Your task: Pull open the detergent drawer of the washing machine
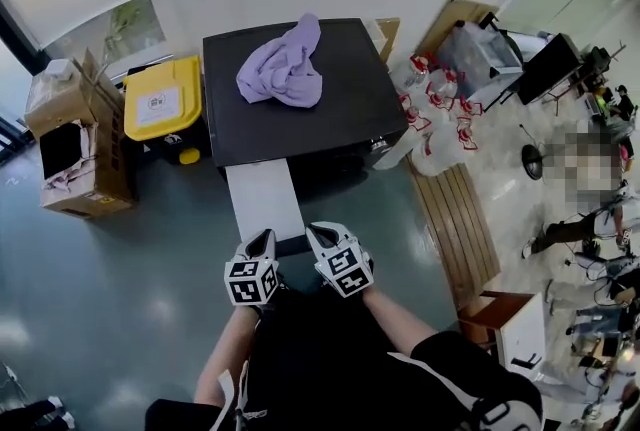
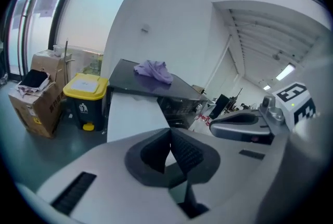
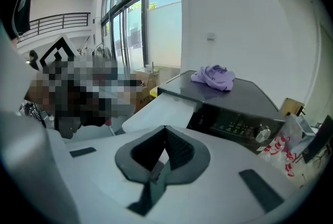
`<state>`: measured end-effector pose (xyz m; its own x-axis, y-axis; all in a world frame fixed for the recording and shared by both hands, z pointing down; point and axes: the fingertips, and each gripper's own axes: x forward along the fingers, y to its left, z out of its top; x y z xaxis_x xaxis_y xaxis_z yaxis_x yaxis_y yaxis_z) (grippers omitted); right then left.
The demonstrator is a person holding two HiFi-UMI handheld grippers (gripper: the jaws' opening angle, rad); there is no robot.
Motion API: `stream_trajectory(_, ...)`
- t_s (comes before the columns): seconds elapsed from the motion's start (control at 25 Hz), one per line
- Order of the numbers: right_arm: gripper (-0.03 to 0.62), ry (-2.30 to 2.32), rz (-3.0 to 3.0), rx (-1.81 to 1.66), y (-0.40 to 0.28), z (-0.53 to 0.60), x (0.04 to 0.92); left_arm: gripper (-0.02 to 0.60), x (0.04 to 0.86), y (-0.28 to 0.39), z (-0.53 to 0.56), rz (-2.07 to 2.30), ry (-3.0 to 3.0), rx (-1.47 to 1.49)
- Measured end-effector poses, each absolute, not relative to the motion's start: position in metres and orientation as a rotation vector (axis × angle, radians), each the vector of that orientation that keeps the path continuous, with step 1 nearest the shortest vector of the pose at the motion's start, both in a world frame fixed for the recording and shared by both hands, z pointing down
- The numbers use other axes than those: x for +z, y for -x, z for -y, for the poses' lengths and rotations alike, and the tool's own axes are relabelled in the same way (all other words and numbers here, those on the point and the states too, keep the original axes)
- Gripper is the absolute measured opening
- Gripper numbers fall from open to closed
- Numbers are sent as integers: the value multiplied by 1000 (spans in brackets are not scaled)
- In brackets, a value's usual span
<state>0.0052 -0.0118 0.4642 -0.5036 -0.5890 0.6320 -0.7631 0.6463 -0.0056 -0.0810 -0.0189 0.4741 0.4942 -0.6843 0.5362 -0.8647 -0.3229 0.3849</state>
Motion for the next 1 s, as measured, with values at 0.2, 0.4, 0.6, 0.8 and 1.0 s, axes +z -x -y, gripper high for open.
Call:
stream_trajectory(0.2, 8, -1215, 2359, 263, -17, 52, 391, 23, 401, 55, 49, 1268, -2269, 209)
stream_trajectory(0.4, 8, -1338, 2473, 120, -39, 81, 297, 22, 318, 43, 73, 1419, -2437, 153)
stream_trajectory(0.6, 8, -1398, 2587, -20, -58, 87, 220, 21, 224, 33, 79, 1550, -2574, -61)
stream_trajectory(0.8, 8, -1419, 2665, -85, -68, 82, 184, 21, 161, 37, 71, 1719, -2604, -161)
stream_trajectory(1.0, 8, -1464, 2660, -126, -79, 82, 175, 21, 147, 45, 68, 1844, -2595, -136)
